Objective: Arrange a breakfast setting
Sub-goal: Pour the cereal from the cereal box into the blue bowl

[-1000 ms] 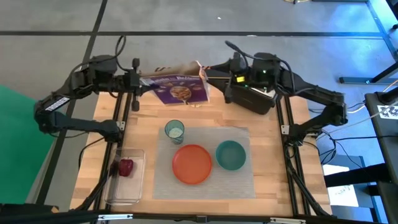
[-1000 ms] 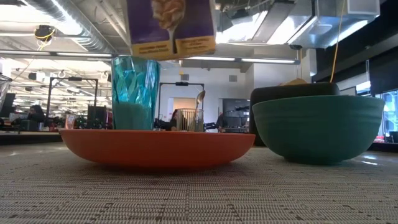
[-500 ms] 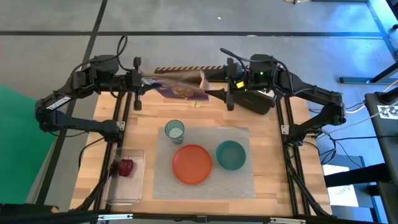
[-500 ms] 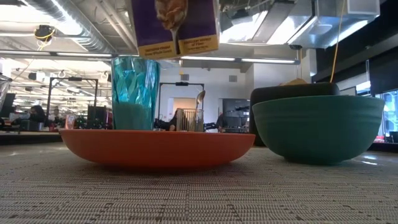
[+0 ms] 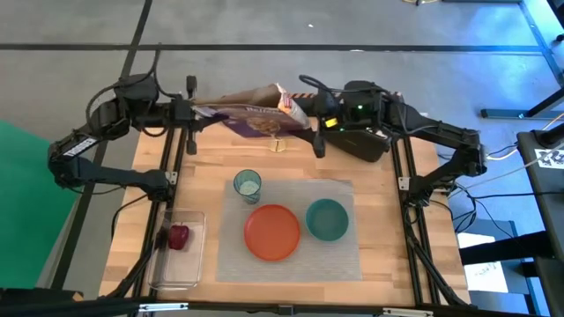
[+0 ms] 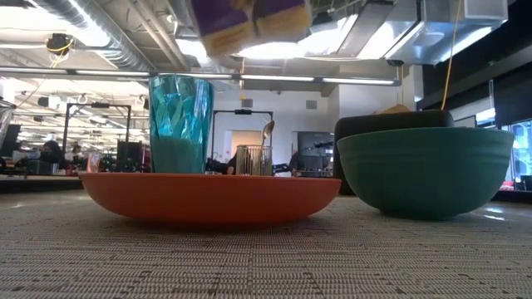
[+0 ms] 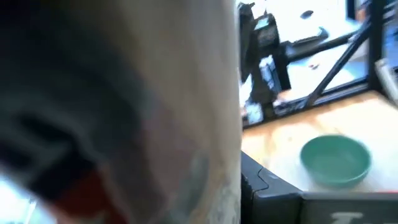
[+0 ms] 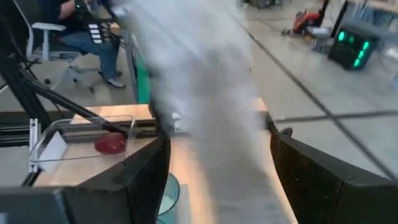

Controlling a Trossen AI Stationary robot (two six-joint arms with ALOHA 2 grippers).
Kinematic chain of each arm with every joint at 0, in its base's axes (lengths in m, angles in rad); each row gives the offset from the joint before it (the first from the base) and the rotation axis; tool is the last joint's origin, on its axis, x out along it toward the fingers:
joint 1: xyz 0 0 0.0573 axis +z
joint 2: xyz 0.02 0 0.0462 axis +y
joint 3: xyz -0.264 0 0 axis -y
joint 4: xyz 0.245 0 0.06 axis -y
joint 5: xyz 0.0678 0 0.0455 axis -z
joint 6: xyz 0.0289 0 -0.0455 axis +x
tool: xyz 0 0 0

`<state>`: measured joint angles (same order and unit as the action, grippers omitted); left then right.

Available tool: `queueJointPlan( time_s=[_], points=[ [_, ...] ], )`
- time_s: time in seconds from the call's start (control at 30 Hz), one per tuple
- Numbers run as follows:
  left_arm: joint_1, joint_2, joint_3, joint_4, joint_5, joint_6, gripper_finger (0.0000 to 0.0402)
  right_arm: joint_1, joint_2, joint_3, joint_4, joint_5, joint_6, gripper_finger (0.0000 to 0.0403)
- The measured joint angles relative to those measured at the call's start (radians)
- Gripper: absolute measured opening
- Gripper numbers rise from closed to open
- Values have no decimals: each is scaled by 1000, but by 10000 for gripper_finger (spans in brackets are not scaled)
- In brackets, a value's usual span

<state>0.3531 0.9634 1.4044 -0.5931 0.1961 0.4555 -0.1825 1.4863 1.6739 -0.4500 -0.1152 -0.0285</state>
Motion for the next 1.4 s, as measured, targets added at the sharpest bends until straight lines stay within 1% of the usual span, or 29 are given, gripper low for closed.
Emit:
queueJointPlan(
  time_s=[0.1,0.17,0.23,0.3,0.37,0.4,0.43,0.5,0.57,0.67,0.77,0.9,1.0,1.07,1.1,1.2,1.33,1.4],
  points=[
    [0,7,0,-3,28,-3,7,0,3,-1,-2,32,50,253],
    [0,13,0,-1,33,-9,7,0,1,-1,-2,45,50,222],
    [0,23,0,4,26,-23,7,0,1,-1,-6,45,50,174],
    [0,32,0,17,12,-50,8,0,1,0,-18,37,45,113],
    [0,51,0,37,-14,-102,16,0,1,0,-36,7,42,47],
    [0,59,0,43,-23,-126,23,0,0,0,-51,2,36,25],
    [0,67,0,44,-28,-146,31,1,-1,0,-68,8,27,16],
    [-1,89,1,51,-38,-189,55,1,-4,10,-123,29,24,16],
    [0,112,1,48,-72,-249,86,1,-3,45,-240,70,8,7],
    [0,142,-1,35,-141,-312,136,1,-3,125,-427,158,-15,5],
    [0,146,2,15,-193,-320,183,0,-5,221,-633,236,-35,3],
    [-1,159,1,0,-219,-321,232,-2,-8,324,-857,279,-31,1],
    [-1,156,1,-2,-241,-321,254,-1,-7,361,-1049,262,-12,1],
    [0,153,1,0,-257,-321,263,8,-2,357,-1141,229,23,1],
    [0,153,1,0,-259,-322,265,19,-3,338,-1143,205,46,1],
    [0,157,1,0,-258,-317,268,49,-18,310,-1108,76,75,0],
    [0,155,1,4,-258,-318,269,103,-15,303,-1126,19,152,0],
    [0,156,1,3,-258,-318,269,114,-8,302,-1116,-9,164,0]
  ],
)
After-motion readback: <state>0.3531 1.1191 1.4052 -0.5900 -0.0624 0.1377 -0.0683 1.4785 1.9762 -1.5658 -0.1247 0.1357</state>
